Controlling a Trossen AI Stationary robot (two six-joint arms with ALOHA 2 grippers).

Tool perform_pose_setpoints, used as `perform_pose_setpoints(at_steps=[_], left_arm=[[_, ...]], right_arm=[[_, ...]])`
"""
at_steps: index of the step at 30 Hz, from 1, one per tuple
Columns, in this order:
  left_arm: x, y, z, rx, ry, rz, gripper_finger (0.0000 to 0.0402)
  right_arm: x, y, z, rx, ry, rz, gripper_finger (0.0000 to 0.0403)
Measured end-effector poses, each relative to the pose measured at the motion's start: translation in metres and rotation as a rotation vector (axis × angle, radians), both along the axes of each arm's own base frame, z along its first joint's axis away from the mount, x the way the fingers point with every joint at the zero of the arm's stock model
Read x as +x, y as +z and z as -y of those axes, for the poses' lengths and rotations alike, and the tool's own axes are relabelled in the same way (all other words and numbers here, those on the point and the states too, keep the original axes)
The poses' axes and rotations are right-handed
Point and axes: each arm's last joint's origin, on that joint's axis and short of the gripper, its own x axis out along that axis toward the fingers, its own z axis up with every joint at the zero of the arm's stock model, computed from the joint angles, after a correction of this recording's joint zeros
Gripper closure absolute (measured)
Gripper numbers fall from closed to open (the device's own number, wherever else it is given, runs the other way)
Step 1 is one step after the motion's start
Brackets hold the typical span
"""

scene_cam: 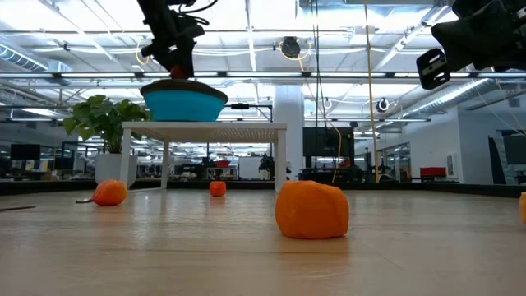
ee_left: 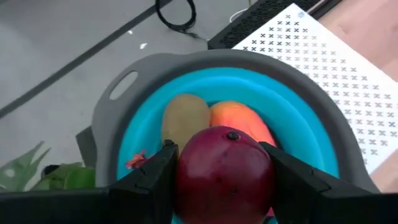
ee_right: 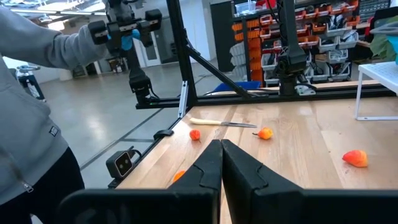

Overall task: Pick & Place Fruit
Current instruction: Put the pomegranate into the blue strainer bowl on the shelf

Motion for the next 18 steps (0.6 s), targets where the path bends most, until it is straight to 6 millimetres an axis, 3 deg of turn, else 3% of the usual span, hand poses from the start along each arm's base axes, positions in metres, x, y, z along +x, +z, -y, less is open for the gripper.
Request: perform_pose_setpoints(at_steps=[18], left_arm=[[0.033, -0.041, -0.018, -0.055, 0.002, -0.145, 0.0204]], right_arm=[[0.000, 0.000, 0.000, 0.000, 0.000, 0.000, 0.0403]])
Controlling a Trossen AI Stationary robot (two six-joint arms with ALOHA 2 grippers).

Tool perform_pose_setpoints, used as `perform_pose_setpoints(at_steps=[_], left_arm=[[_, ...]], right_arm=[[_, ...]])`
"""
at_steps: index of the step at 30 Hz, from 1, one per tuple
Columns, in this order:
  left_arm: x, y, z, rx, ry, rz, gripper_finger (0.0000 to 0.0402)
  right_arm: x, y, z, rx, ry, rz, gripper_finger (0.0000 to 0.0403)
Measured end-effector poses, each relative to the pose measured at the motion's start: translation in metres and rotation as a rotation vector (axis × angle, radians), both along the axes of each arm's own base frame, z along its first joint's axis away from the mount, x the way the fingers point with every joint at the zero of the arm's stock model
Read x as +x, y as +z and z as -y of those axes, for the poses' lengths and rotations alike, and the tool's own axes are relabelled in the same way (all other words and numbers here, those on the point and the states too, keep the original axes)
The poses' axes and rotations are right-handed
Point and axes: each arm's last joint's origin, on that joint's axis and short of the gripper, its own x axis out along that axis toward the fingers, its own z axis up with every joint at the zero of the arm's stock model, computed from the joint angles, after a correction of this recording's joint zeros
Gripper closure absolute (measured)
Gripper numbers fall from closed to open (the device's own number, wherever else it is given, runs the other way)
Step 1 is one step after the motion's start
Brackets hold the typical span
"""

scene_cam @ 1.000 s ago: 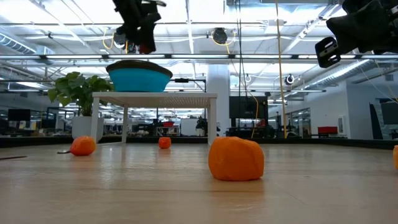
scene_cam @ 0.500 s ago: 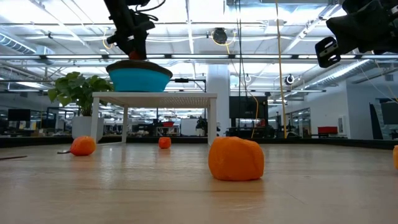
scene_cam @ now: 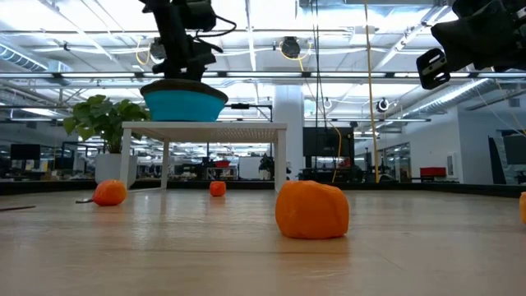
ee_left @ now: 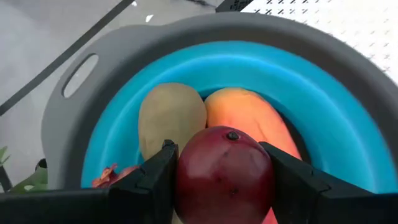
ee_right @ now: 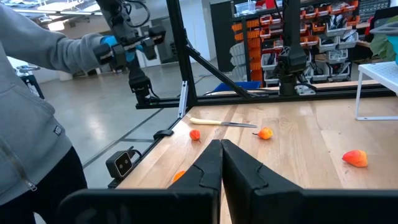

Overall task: Pick & Place Fruit
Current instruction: Put the pomegranate into the blue strainer bowl on the shelf, then put the middle left peach into the blue strainer bowl on the shelf

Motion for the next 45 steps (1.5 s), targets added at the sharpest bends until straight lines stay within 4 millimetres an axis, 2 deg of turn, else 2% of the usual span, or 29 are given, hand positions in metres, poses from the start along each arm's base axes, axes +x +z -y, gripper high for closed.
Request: perform_pose_setpoints(at_steps=[24, 37, 45], left_arm=[[-0.003, -0.003, 0.001, -0.019, -0.032, -0.063, 0.0201], [0.000, -0.004, 0.005, -0.028, -0.034, -0.059, 0.0110], [-0.006, 0.009, 0.014, -0.001, -0.026, -0.006, 0.0110]], right_arm=[[0.000, 0.000, 0.000, 0.007, 0.000, -0.002, 0.0403], [0.000, 0.000, 0.000, 0.007, 0.000, -0.002, 0.0403], [0.000, 0.000, 0.000, 0.007, 0.001, -0.003, 0.0403]])
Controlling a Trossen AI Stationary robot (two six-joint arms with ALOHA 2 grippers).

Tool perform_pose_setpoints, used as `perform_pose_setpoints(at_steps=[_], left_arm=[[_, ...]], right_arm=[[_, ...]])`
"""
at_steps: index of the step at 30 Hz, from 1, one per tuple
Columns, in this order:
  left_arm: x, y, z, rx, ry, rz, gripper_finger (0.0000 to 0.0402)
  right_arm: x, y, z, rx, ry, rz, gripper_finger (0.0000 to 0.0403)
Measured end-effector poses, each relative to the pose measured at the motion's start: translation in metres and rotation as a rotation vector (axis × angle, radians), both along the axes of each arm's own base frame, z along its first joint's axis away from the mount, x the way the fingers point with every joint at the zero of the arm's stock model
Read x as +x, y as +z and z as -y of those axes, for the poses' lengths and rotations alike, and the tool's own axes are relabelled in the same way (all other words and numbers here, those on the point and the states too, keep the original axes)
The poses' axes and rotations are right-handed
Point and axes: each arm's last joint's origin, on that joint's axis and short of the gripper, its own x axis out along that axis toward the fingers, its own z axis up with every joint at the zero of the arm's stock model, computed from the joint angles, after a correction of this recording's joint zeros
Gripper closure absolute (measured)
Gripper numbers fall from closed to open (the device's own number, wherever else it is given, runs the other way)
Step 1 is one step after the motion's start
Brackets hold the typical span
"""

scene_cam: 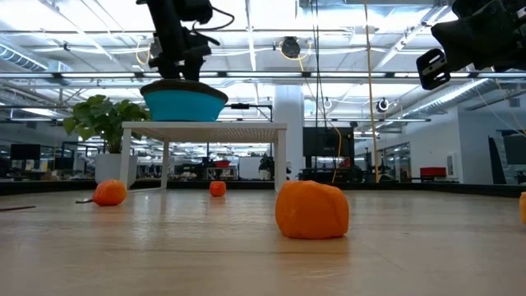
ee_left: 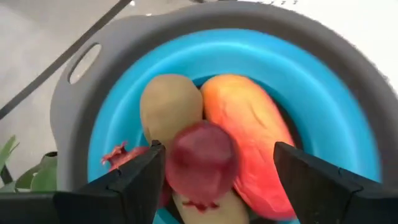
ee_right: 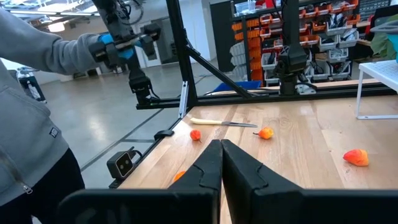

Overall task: Pick & Place Fruit
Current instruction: Put the middle left peach into the blue strainer bowl on the shelf

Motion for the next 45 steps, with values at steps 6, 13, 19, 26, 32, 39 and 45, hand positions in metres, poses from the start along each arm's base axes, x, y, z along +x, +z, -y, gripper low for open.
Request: perform_pose_setpoints(at_steps=[6, 13, 19, 26, 32, 39, 45], left_arm=[[-0.010, 0.024, 0.024, 0.066, -0.013, 0.067, 0.0129], [-0.015, 0.047, 0.067, 0.070, -0.106, 0.192, 0.0155], [-0.007, 0.053, 0.109, 0.028, -0.241, 0.256, 0.0179], [0.003, 0.053, 0.155, -0.048, -0.343, 0.301, 0.0214], [0.005, 0.052, 0.189, -0.165, -0.324, 0.365, 0.0238], [0.001, 0.052, 0.223, -0.305, -0.318, 0.407, 0.0249], [-0.004, 0.051, 0.250, -0.366, -0.271, 0.438, 0.0250]], right_arm=[[0.000, 0.000, 0.000, 0.000, 0.000, 0.001, 0.0403], [0.000, 0.000, 0.000, 0.000, 0.000, 0.001, 0.0403], [0.000, 0.000, 0.000, 0.000, 0.001, 0.001, 0.0403], [0.000, 0.000, 0.000, 0.000, 0.003, 0.001, 0.0403], [0.000, 0.000, 0.000, 0.000, 0.003, 0.001, 0.0403], [0.000, 0.000, 0.000, 0.000, 0.003, 0.001, 0.0403], [0.000, 0.000, 0.000, 0.000, 0.004, 0.001, 0.0403]])
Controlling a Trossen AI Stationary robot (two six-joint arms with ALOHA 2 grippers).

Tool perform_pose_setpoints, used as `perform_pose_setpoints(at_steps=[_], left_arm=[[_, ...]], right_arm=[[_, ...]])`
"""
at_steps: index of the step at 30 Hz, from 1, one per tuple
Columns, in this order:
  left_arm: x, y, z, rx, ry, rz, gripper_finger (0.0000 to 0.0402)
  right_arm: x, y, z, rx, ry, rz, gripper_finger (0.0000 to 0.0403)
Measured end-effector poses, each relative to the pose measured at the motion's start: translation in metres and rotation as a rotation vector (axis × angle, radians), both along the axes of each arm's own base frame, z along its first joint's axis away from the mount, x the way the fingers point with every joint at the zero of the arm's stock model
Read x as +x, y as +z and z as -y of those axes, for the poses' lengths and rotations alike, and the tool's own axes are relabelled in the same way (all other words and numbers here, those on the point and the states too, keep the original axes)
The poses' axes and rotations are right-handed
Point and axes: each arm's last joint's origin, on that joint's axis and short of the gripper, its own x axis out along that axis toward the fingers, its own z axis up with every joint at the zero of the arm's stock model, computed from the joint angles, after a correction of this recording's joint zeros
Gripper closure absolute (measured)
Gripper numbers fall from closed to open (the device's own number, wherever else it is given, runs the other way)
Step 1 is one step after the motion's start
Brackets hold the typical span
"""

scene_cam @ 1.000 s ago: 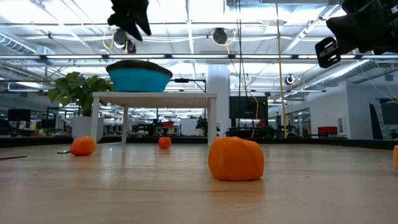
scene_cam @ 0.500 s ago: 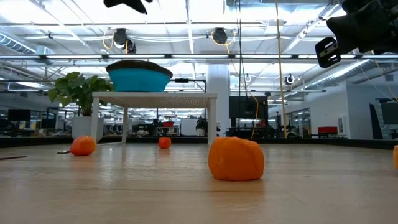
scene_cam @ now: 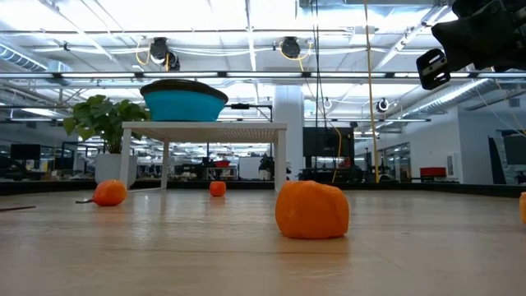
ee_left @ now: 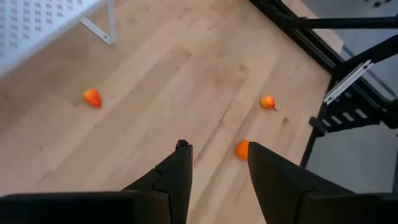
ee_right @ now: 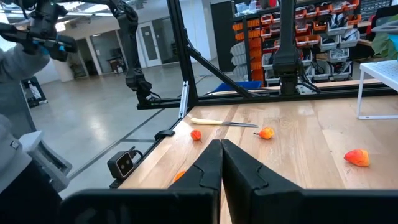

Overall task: Pick & Place Fruit
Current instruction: Put the middle left peach into the blue strainer bowl on the shelf

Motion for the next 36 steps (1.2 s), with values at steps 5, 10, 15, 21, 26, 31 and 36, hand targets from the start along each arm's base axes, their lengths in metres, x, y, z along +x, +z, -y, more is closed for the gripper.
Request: perform_pose_setpoints(at_steps=[5, 10, 15, 21, 26, 31, 36], left_arm=[[0.003, -0.010, 0.019, -0.016, 0.021, -0.043, 0.0250], [0.013, -0.030, 0.036, -0.016, 0.044, -0.153, 0.0250], [0.024, -0.053, 0.046, 0.000, 0.083, -0.272, 0.0250], [0.038, -0.078, 0.054, 0.049, 0.109, -0.391, 0.0250], [0.049, -0.098, 0.057, 0.101, 0.122, -0.469, 0.0246], [0.053, -0.116, 0.057, 0.137, 0.187, -0.581, 0.0217], [0.057, -0.128, 0.059, 0.158, 0.212, -0.634, 0.0168]], right_arm=[[0.000, 0.000, 0.000, 0.000, 0.000, 0.000, 0.0403], [0.000, 0.000, 0.000, 0.000, 0.000, 0.000, 0.0403], [0.000, 0.000, 0.000, 0.000, 0.001, -0.001, 0.0403], [0.000, 0.000, 0.000, 0.000, 0.001, 0.000, 0.0403], [0.000, 0.000, 0.000, 0.000, 0.000, 0.000, 0.0403], [0.000, 0.000, 0.000, 0.000, 0.000, 0.000, 0.0403], [0.000, 0.000, 0.000, 0.000, 0.001, 0.000, 0.0403]])
